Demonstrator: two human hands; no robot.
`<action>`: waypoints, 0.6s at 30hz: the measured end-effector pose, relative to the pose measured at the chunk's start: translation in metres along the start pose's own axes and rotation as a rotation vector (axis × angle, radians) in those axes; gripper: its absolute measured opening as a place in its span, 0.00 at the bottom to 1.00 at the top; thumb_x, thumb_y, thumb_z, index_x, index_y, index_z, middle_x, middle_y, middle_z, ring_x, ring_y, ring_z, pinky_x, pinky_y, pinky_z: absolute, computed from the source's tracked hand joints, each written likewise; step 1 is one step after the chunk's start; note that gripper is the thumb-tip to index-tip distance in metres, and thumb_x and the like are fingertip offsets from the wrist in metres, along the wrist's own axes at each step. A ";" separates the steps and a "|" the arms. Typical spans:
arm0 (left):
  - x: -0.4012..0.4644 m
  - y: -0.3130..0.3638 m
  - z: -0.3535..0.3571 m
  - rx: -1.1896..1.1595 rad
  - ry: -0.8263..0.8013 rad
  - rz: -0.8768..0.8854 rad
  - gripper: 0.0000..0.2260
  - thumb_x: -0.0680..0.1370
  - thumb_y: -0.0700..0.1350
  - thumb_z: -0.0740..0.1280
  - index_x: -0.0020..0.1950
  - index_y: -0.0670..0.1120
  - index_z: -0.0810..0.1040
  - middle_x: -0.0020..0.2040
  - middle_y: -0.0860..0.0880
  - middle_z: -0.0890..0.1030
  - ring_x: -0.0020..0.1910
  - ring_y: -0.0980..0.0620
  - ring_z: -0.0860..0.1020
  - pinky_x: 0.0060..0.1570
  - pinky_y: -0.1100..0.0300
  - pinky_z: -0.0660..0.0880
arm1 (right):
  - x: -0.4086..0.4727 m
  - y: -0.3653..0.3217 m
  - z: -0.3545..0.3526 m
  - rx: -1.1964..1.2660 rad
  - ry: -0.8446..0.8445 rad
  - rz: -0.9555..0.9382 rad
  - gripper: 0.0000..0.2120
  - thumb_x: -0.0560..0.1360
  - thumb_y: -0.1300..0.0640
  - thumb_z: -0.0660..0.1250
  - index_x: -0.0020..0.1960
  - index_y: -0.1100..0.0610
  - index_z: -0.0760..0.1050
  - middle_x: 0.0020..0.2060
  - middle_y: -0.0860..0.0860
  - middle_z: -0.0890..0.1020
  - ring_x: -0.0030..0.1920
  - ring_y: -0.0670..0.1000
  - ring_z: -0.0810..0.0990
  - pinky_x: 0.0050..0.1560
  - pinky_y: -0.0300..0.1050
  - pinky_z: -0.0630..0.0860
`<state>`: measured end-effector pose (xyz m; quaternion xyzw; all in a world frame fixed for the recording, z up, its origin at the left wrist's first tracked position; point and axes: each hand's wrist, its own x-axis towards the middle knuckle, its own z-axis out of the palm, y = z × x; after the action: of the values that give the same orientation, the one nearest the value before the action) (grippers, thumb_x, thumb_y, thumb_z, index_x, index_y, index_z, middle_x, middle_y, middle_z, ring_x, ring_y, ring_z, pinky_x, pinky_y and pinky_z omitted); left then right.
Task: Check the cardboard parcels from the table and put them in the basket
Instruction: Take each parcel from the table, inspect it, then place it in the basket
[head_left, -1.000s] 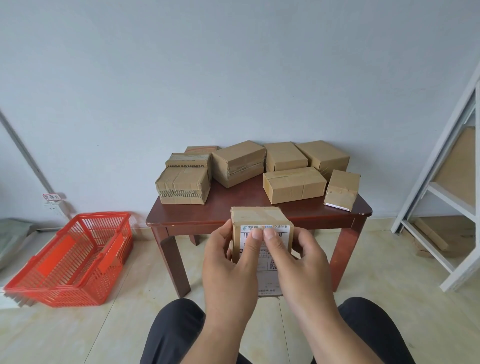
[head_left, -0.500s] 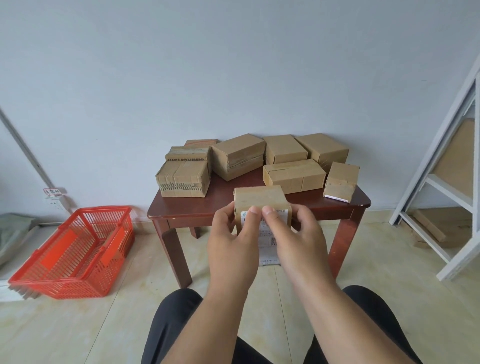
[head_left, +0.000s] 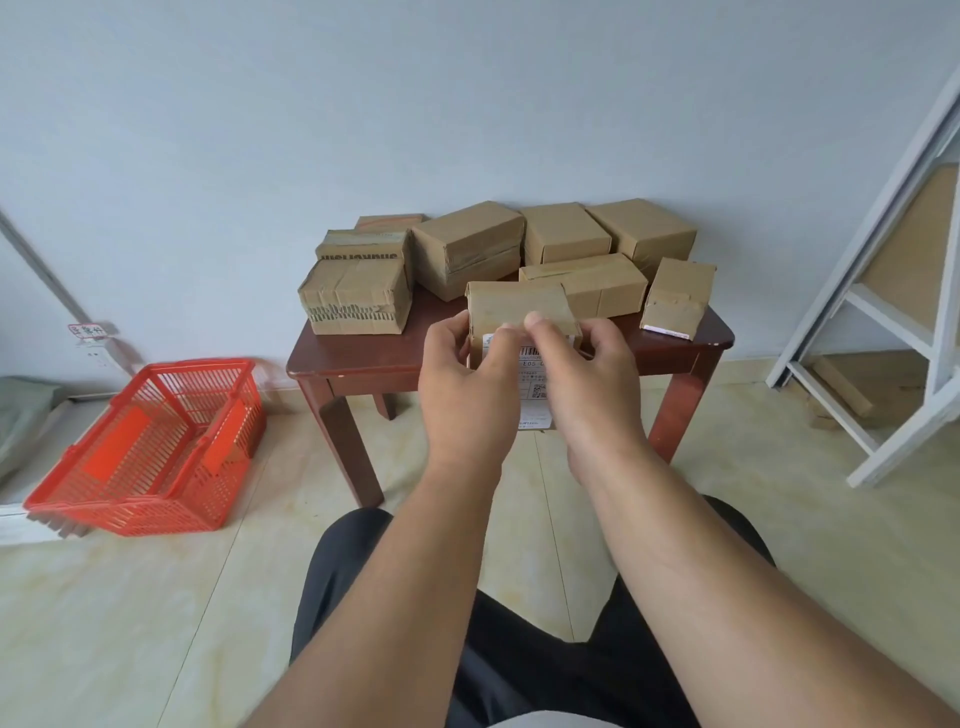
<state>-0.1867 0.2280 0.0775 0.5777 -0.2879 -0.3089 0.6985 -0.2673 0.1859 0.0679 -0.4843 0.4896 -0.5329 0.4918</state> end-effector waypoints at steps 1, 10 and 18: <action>-0.001 -0.003 -0.001 0.000 0.011 0.000 0.12 0.78 0.48 0.74 0.60 0.54 0.78 0.54 0.53 0.84 0.53 0.54 0.83 0.51 0.57 0.80 | -0.001 0.002 0.001 -0.001 -0.006 -0.004 0.13 0.76 0.42 0.74 0.52 0.50 0.79 0.42 0.44 0.81 0.41 0.44 0.80 0.34 0.36 0.73; -0.001 -0.007 -0.006 -0.024 0.083 0.056 0.11 0.80 0.45 0.72 0.62 0.47 0.79 0.50 0.55 0.84 0.47 0.63 0.81 0.50 0.66 0.78 | -0.011 0.016 -0.002 0.004 -0.072 -0.037 0.10 0.78 0.45 0.74 0.56 0.46 0.78 0.51 0.45 0.85 0.51 0.47 0.84 0.47 0.44 0.77; -0.015 -0.013 -0.009 -0.036 -0.011 0.098 0.13 0.80 0.44 0.75 0.61 0.52 0.75 0.57 0.57 0.84 0.56 0.66 0.82 0.57 0.64 0.80 | -0.012 0.010 -0.007 0.009 -0.016 -0.059 0.12 0.77 0.44 0.76 0.55 0.47 0.77 0.48 0.44 0.84 0.44 0.39 0.82 0.39 0.33 0.74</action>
<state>-0.1906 0.2434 0.0623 0.5486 -0.3142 -0.2829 0.7213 -0.2731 0.1975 0.0568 -0.5005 0.4689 -0.5453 0.4819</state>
